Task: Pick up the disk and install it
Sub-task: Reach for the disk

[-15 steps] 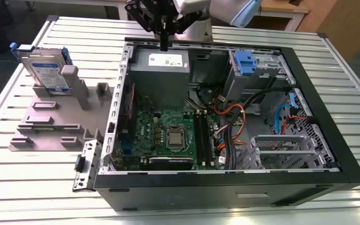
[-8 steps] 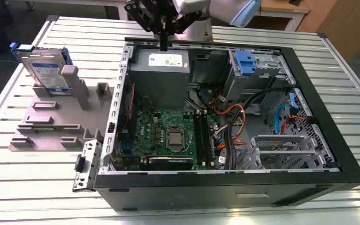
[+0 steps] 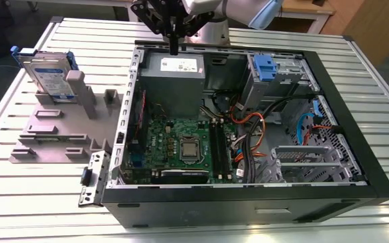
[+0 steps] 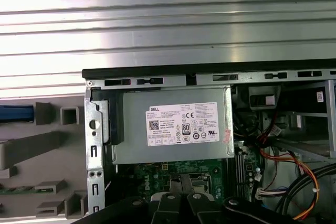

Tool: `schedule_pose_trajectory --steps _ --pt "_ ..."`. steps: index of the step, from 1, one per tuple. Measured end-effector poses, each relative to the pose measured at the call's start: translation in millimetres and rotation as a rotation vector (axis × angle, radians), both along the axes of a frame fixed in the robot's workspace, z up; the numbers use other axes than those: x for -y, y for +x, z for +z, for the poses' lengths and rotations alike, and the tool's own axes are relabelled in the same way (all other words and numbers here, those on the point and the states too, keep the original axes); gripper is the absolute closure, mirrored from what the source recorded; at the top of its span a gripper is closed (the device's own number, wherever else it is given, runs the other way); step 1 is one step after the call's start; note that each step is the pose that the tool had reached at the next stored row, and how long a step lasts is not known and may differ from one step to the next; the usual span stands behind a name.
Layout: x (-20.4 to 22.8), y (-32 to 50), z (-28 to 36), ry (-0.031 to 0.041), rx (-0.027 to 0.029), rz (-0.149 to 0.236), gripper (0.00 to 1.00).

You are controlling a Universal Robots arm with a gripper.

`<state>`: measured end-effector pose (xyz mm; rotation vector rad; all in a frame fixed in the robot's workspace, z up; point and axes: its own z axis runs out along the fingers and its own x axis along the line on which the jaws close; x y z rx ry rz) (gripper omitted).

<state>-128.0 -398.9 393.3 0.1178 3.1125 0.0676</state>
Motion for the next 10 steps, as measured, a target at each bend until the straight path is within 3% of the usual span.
schedule_pose_trajectory --steps 10 --pt "0.0 -3.2 0.0 0.0000 0.0001 0.000 0.89"
